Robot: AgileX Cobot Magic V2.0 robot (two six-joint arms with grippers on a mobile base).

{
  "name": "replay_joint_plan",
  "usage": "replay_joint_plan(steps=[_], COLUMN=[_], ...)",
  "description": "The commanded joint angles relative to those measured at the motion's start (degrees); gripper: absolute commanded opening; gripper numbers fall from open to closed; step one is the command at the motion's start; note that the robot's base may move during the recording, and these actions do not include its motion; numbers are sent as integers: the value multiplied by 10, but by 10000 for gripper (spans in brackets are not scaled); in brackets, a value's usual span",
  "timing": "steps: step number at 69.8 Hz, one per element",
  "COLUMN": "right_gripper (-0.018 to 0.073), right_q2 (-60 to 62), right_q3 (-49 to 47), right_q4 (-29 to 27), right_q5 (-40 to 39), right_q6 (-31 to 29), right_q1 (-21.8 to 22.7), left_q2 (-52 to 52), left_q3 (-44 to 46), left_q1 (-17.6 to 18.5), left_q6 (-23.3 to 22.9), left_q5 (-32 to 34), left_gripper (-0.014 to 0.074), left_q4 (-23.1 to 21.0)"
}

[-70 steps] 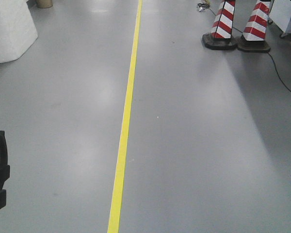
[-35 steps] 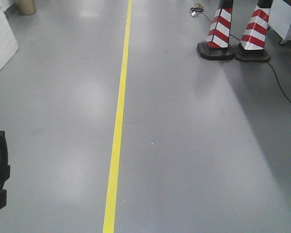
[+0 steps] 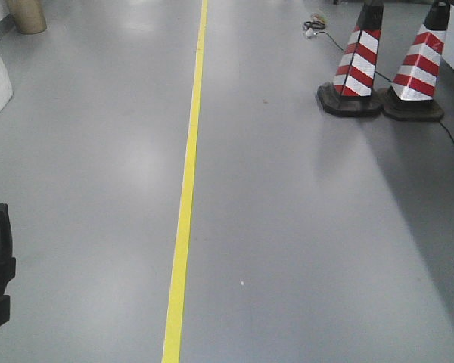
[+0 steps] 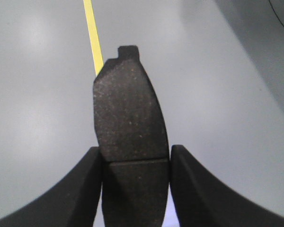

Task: Move and align brake pads A on conveyor
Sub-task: 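Drive along the yellow floor line holding both brake pads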

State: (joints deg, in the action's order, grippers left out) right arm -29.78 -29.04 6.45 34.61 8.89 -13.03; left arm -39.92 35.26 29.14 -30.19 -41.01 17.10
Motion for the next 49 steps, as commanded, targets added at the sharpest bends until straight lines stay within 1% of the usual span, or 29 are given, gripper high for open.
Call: replay_joint_plan(steps=[1,49], right_gripper=[-2,-2], right_q2=[0,0], right_q3=[-17,-17], right_q4=[7,7], right_q5=[-52,-52], right_q6=[-3,-3], right_q1=[2,2], left_q2=[2,3], left_q3=[16,16], left_q1=[1,1], left_q6=[-6,-6], left_q5=[43,42], left_gripper=[-8,-8], left_q4=[11,11])
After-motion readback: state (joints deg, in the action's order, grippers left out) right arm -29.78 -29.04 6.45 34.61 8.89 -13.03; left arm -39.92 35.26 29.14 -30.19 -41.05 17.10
